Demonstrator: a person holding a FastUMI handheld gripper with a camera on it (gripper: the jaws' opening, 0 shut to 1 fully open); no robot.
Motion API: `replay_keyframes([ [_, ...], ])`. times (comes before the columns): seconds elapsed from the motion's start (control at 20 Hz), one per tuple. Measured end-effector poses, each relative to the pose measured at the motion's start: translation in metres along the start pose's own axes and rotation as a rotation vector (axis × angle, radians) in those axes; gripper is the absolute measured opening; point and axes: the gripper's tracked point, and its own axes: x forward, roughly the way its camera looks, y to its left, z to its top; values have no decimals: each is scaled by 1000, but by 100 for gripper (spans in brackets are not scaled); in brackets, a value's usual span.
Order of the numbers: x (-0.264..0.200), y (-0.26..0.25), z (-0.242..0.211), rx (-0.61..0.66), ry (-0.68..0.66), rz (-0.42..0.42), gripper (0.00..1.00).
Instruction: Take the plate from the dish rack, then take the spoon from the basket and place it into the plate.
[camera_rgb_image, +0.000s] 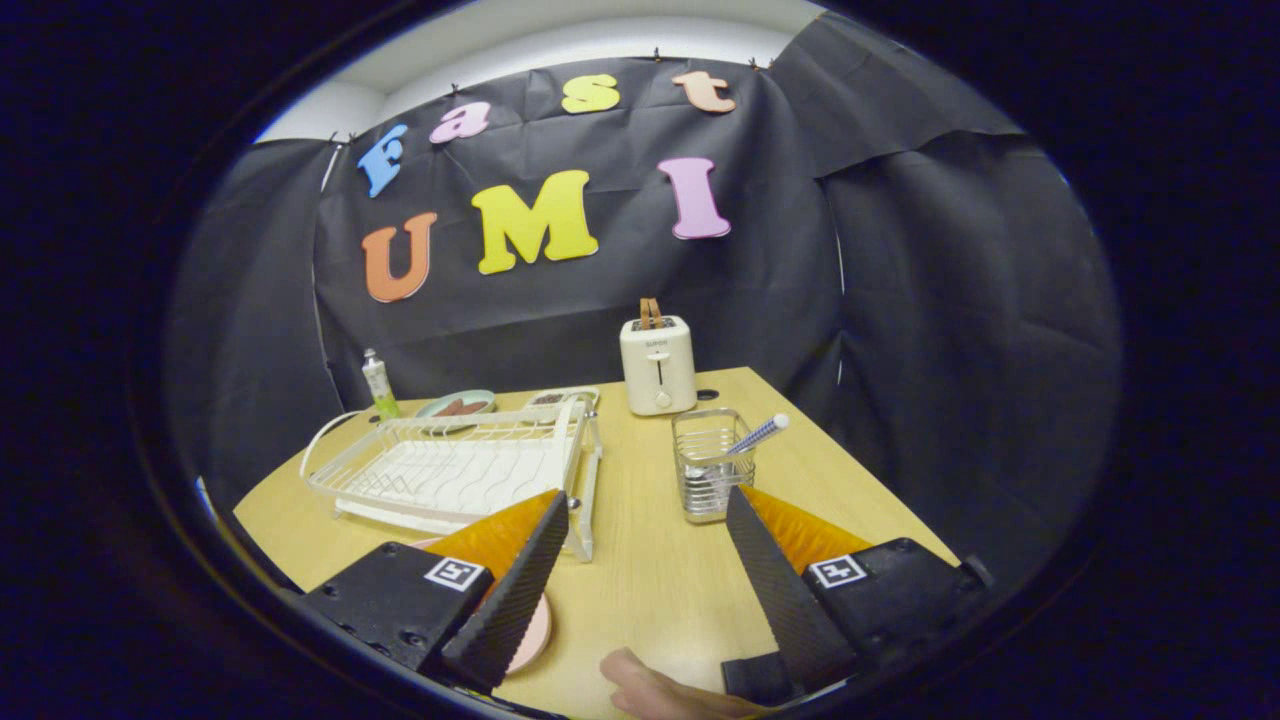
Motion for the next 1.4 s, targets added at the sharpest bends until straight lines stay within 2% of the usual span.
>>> replay_keyframes([
  [0.2, 33, -35, 14, -31, -19, -48, 100],
  [0.4, 73, -63, 11, 2, -17, -87, 100],
  [0.6, 101, -70, 25, 79, -111, -32, 96],
  [0.7, 104, -69, 30, 61, -156, 3, 85],
  [0.85, 119, -61, 22, 28, -84, 67, 26],
  [0.95, 121, -67, 27, 31, -89, 32, 21],
  [1.15, 111, -58, 29, -8, -75, 10, 19],
  [1.4, 90, -57, 69, -11, -189, -39, 18],
])
